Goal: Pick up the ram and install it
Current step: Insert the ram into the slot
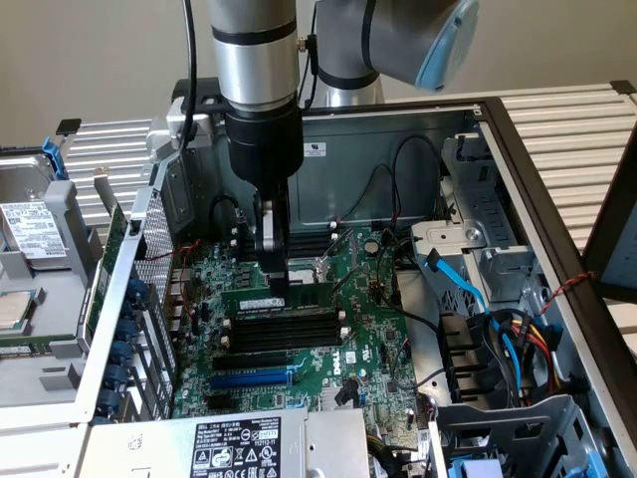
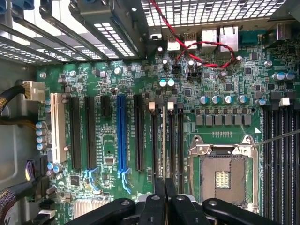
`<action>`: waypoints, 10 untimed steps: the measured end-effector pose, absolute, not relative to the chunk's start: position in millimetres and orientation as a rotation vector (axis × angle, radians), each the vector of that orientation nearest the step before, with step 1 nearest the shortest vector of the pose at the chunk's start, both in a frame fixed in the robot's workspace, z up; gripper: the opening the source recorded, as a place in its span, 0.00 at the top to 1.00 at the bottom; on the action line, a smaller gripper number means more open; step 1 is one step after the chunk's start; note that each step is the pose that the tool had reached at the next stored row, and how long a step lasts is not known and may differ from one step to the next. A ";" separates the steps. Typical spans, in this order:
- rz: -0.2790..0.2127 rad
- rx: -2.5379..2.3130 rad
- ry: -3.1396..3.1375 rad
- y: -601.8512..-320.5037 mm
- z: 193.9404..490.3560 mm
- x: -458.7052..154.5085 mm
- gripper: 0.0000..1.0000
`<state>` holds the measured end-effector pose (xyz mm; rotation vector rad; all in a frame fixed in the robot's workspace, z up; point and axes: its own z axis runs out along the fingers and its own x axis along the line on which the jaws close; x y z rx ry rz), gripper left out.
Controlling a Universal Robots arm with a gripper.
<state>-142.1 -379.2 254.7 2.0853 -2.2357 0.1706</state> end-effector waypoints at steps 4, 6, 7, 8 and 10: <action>0.159 2.084 -2.234 -382.1 251.3 -142.1 0.88; 0.158 2.084 -2.233 -382.2 251.1 -142.1 0.88; 0.158 2.084 -2.233 -382.2 251.1 -142.1 0.88; 0.158 2.084 -2.233 -382.2 251.2 -142.1 0.88; 0.158 2.084 -2.233 -382.3 251.2 -142.1 0.88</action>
